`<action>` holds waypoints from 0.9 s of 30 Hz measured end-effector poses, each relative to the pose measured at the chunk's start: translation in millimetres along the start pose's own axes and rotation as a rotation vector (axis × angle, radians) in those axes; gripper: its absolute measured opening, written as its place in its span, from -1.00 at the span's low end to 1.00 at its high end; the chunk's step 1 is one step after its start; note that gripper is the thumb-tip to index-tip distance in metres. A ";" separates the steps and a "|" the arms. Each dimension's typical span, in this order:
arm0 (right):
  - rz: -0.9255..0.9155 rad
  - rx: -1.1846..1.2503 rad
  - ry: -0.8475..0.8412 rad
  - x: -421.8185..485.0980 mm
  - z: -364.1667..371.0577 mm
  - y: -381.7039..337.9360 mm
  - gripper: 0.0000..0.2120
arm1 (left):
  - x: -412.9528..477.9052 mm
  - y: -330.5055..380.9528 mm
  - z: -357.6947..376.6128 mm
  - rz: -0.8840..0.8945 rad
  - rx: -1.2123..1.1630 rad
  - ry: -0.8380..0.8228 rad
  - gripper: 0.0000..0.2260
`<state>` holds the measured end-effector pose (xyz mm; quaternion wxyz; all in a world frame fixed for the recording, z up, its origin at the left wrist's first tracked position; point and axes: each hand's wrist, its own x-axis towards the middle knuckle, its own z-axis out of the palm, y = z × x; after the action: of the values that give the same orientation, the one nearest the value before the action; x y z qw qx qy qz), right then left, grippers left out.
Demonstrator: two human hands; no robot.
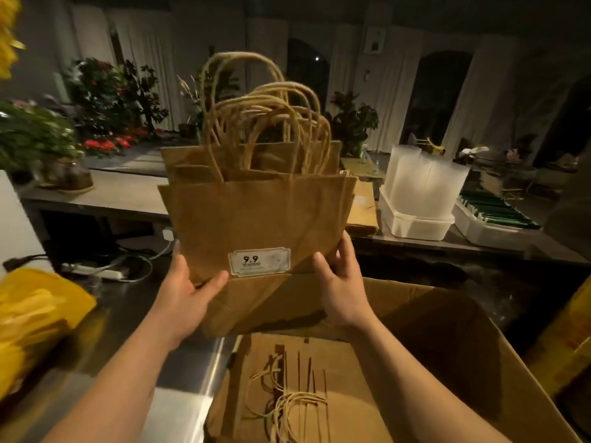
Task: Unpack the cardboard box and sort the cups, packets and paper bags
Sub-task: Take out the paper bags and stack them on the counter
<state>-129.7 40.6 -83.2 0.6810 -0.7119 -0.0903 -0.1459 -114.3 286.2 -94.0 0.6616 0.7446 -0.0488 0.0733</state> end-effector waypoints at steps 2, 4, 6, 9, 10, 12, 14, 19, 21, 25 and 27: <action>0.028 0.014 -0.066 -9.0 14.5 17.9 -0.47 | -3.6 -15.8 -13.2 -0.017 0.025 0.020 -0.33; 0.091 0.082 -0.100 -22.4 23.2 39.2 -0.44 | -11.0 -33.6 -18.9 -0.037 0.027 0.015 -0.37; 0.151 0.118 -0.065 -34.2 31.9 56.2 -0.52 | -17.6 -47.7 -19.9 -0.023 0.022 0.019 -0.43; 0.196 0.054 0.036 -35.1 40.5 61.9 -0.67 | -16.6 -50.6 -15.4 0.031 0.023 0.033 -0.42; 0.182 0.044 0.036 -31.9 40.3 60.2 -0.65 | -14.0 -48.7 -14.6 0.045 0.013 0.037 -0.42; 0.129 0.020 0.013 -24.7 36.9 55.1 -0.55 | -9.2 -46.0 -15.1 0.064 0.003 0.049 -0.42; 0.110 -0.029 -0.015 -20.2 34.0 56.6 -0.50 | -5.8 -46.7 -15.5 0.055 0.030 0.047 -0.47; 0.105 -0.104 -0.024 -24.5 35.1 58.5 -0.49 | -15.0 -48.7 -7.6 0.097 0.128 0.090 -0.43; 0.052 -0.061 0.013 -20.7 34.5 53.2 -0.47 | -12.1 -49.9 -6.1 0.129 0.129 0.109 -0.36; 0.033 0.008 0.049 -20.3 40.0 42.3 -0.48 | -10.9 -51.0 -2.2 0.139 0.064 0.101 -0.31; 0.008 -0.025 0.099 -22.4 41.5 42.5 -0.53 | -12.1 -52.7 -0.5 0.151 0.081 0.121 -0.32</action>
<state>-133.3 81.1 -132.0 0.6763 -0.7125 -0.0520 -0.1795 -117.3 292.7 -147.6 0.6254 0.7591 -0.0616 0.1697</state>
